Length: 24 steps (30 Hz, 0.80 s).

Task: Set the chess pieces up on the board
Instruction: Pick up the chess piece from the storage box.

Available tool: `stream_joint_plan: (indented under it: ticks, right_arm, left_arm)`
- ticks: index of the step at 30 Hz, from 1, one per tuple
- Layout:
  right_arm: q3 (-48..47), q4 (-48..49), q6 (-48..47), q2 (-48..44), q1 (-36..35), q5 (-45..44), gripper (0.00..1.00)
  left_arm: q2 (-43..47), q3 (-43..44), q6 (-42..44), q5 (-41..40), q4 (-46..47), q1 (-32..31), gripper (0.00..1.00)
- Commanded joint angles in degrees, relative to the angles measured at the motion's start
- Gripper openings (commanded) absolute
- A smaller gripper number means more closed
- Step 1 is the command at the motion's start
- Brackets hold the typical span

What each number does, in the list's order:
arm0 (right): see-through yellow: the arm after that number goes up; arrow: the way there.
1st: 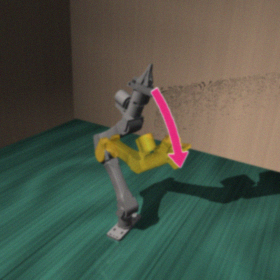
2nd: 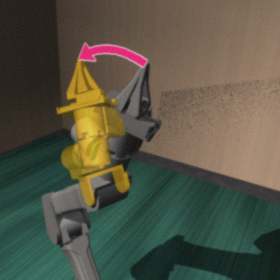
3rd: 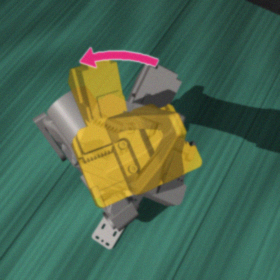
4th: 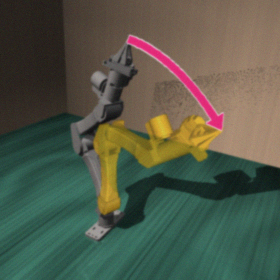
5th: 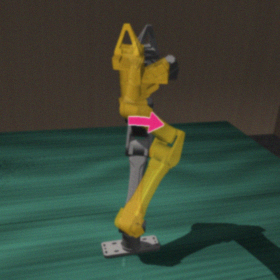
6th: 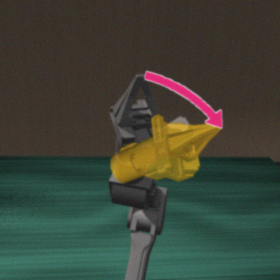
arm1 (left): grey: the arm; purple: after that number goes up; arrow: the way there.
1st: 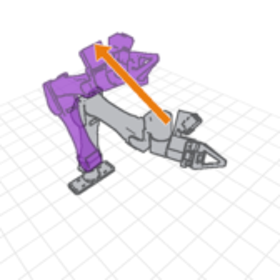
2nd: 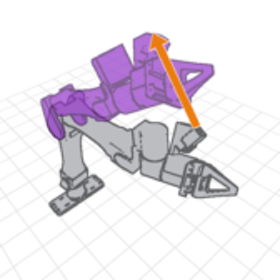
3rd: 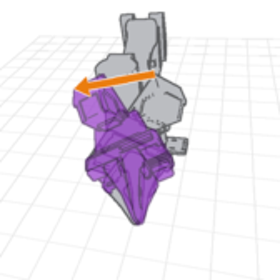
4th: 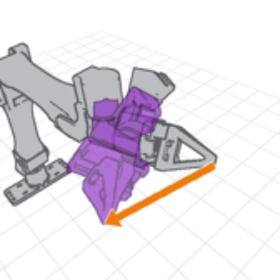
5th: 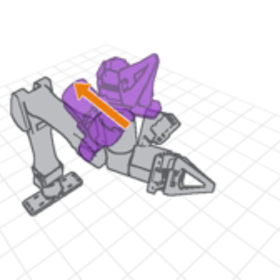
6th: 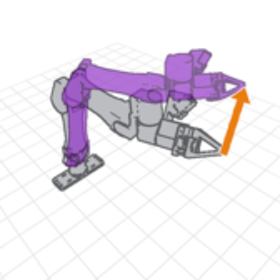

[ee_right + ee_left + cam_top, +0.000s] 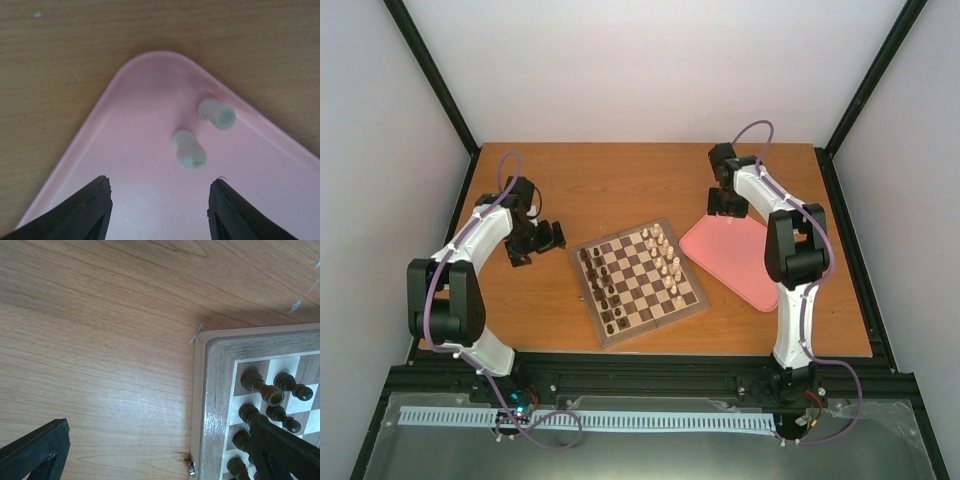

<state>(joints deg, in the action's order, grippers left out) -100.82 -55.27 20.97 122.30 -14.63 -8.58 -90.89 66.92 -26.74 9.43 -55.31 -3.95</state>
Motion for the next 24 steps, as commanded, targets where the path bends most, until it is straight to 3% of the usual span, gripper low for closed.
stream_joint_plan:
  ticks: [1,24]
  right_arm:
    - [-3.1,0.0,-0.5,2.1,0.5,-1.2,0.53]
    - [-2.8,0.1,0.1,4.3,2.3,-1.9,0.47]
  left_arm:
    - [-0.7,2.4,1.2,-0.6,-0.7,-0.3,1.0]
    - [-0.6,2.9,1.2,-0.4,-0.5,-0.3,1.0]
